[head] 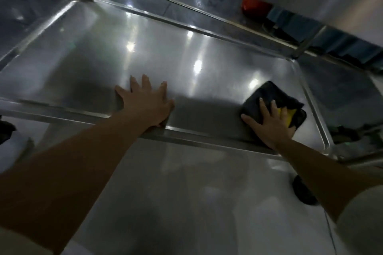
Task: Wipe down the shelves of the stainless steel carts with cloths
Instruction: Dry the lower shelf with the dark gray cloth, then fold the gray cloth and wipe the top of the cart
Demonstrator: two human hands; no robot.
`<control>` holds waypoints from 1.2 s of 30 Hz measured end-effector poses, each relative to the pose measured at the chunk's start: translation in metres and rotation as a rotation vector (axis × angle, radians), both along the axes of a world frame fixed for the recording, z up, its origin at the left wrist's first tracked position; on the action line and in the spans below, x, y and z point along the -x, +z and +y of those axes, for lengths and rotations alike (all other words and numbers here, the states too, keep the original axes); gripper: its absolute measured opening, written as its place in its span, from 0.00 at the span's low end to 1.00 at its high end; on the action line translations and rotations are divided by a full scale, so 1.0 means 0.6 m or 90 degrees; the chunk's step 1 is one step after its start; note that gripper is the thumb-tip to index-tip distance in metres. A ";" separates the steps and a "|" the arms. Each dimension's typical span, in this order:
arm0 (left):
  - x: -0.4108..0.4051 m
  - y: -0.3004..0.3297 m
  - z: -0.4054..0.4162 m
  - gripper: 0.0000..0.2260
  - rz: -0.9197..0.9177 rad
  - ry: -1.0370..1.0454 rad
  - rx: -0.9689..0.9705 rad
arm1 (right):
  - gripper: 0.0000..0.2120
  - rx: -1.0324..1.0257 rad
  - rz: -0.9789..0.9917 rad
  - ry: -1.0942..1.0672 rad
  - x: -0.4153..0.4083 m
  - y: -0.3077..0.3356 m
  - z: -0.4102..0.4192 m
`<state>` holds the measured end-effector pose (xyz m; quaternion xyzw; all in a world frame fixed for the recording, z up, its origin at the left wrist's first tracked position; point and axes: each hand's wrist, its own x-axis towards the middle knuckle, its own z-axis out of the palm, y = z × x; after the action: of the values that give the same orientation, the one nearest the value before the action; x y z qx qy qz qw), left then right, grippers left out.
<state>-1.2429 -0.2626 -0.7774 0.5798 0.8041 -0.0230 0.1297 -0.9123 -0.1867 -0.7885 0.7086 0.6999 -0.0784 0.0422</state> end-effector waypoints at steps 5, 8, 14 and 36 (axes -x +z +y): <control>-0.007 0.002 -0.011 0.39 0.009 -0.033 0.011 | 0.41 -0.009 0.000 0.255 0.064 0.008 -0.079; 0.002 0.000 -0.014 0.39 0.016 -0.053 0.016 | 0.39 0.009 -0.025 0.395 0.067 0.017 -0.108; -0.033 0.009 -0.052 0.35 -0.029 -0.112 0.019 | 0.33 0.095 -0.059 0.448 0.058 0.058 -0.139; 0.010 0.769 -0.313 0.17 -0.487 -0.118 0.066 | 0.17 0.372 0.438 0.246 0.195 0.899 -0.379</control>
<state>-1.2490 -0.4501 -0.3162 0.6095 0.6397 0.1424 0.4461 -1.0290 -0.4141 -0.2494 0.4573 0.7405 -0.4921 0.0194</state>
